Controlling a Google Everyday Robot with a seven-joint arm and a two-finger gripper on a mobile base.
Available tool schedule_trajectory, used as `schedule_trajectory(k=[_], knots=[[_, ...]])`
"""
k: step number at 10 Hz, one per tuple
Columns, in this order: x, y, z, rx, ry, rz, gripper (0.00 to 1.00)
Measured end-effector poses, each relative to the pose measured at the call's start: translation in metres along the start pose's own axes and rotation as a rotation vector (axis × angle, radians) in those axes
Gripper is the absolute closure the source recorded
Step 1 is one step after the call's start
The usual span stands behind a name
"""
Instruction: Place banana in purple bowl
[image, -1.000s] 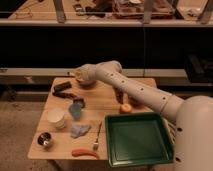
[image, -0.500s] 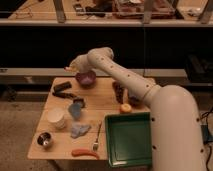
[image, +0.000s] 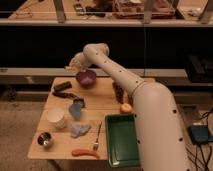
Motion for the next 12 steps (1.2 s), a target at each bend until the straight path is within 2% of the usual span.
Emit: schedule_trajectory(k=[2,4,8,9,10,12], knots=[[0.027,-0.013,0.008,-0.018,0.000,0.049,1.00],[0.038,-0.017,0.017,-0.041,-0.021,0.072,1.00],[0.054,-0.002,0.025,-0.070,-0.032,0.087,1.00],[0.060,0.002,0.026,-0.074,-0.029,0.090,0.97],[0.064,0.005,0.026,-0.079,-0.027,0.093,0.90],[0.076,0.010,0.028,-0.104,-0.025,0.107,0.68]])
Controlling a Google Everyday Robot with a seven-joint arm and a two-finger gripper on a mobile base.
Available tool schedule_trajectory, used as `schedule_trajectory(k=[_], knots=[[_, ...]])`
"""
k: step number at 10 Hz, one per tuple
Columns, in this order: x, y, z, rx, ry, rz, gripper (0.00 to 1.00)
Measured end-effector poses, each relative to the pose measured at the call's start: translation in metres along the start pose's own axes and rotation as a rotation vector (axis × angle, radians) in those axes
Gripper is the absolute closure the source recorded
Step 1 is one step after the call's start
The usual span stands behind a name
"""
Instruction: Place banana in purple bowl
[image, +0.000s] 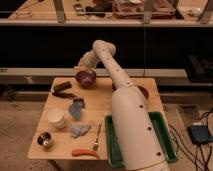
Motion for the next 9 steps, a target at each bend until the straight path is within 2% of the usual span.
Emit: schedule_trajectory(k=[1,3,4,9], knots=[[0.0021,0.0009,0.0021,-0.009,0.001,0.003,0.61],[0.0093,0.0040,0.0038,-0.027,0.007,0.012,0.38],[0.0109,0.0046,0.0024,-0.029,0.002,0.016,0.33],[0.0105,0.0052,0.0027,-0.031,-0.006,0.017,0.31]])
